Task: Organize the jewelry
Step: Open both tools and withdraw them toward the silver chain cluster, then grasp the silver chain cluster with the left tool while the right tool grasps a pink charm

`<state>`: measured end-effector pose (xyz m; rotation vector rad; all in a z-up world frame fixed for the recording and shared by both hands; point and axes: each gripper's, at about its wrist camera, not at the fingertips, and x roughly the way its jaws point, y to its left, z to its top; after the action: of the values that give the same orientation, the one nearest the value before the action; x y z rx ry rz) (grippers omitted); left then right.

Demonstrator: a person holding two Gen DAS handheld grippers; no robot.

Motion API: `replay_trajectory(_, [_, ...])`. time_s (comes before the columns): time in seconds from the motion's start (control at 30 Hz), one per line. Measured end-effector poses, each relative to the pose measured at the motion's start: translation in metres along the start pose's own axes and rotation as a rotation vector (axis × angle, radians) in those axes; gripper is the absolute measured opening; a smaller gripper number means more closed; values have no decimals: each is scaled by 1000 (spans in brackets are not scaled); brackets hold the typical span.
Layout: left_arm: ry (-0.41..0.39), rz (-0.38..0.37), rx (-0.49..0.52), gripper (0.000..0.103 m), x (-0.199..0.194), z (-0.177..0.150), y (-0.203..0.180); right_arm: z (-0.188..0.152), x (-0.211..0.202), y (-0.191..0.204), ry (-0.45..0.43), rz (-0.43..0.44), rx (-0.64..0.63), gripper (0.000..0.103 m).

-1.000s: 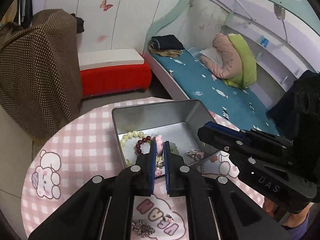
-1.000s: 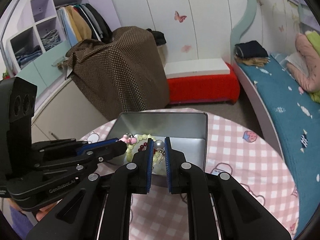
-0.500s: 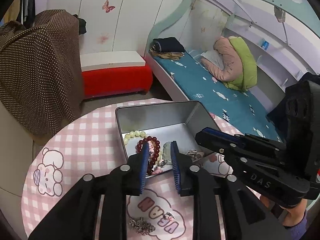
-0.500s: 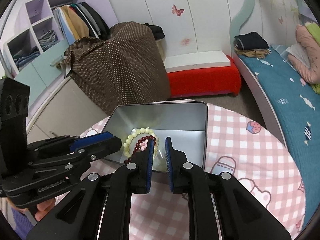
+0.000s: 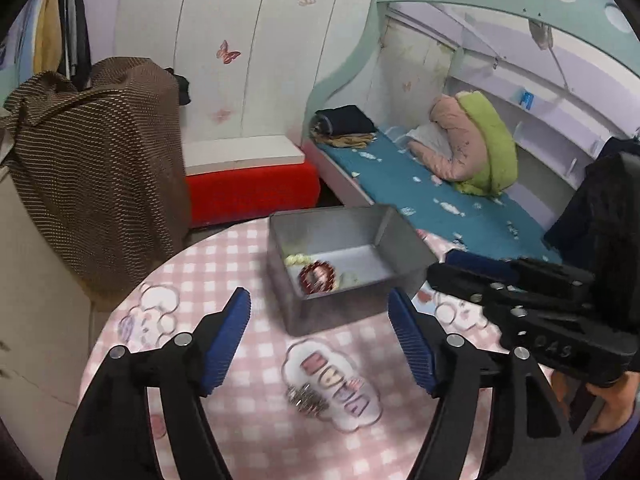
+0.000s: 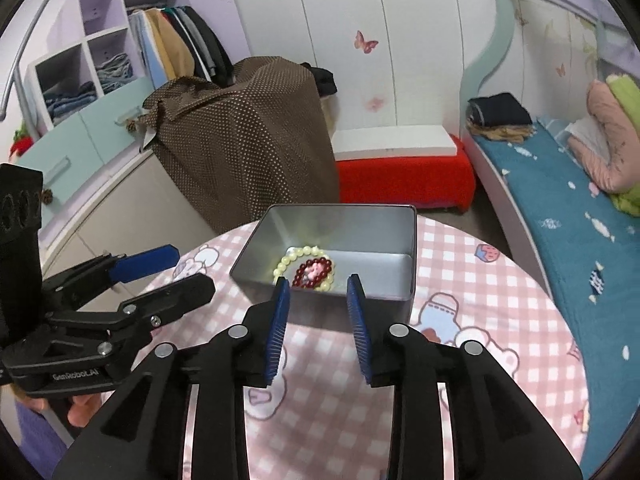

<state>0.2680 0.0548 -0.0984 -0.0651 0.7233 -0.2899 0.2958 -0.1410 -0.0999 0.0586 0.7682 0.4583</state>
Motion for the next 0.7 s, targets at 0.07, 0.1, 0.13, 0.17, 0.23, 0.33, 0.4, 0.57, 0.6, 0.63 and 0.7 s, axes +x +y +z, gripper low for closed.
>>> replay_trajectory(0.07, [2, -1, -7, 69, -5, -6, 4, -5, -5, 3, 0, 2, 0, 31])
replay_trajectory(0.1, [1, 1, -13, 69, -7, -9, 6, -7, -6, 5, -1, 0, -4, 31])
replay_trajectory(0.13, [0, 2, -16, 69, -9, -11, 8, -11, -8, 7, 1, -5, -8, 31])
replay_trajectory(0.17, [3, 5, -17, 69, -10, -14, 10, -14, -9, 8, 2, -8, -8, 31])
replay_trajectory(0.23, [12, 15, -29, 69, -11, -20, 15, -20, -11, 10, 12, -6, -4, 31])
replay_trajectory(0.33, [26, 17, -48, 70, -12, -30, 22, -27, -10, 12, 24, -9, 1, 31])
replay_trajectory(0.4, [37, 17, -54, 70, -10, -36, 25, -33, -8, 14, 36, -9, 2, 31])
replay_trajectory(0.57, [61, 28, -62, 70, -5, -48, 32, -46, 8, 22, 80, -12, -5, 31])
replay_trajectory(0.6, [65, 25, -64, 70, -4, -49, 32, -49, 12, 24, 92, -12, -8, 31])
replay_trajectory(0.63, [69, 21, -67, 70, -3, -53, 33, -52, 18, 27, 101, -13, -13, 31])
replay_trajectory(0.7, [76, 21, -64, 70, 0, -57, 35, -55, 28, 32, 123, -13, -20, 31])
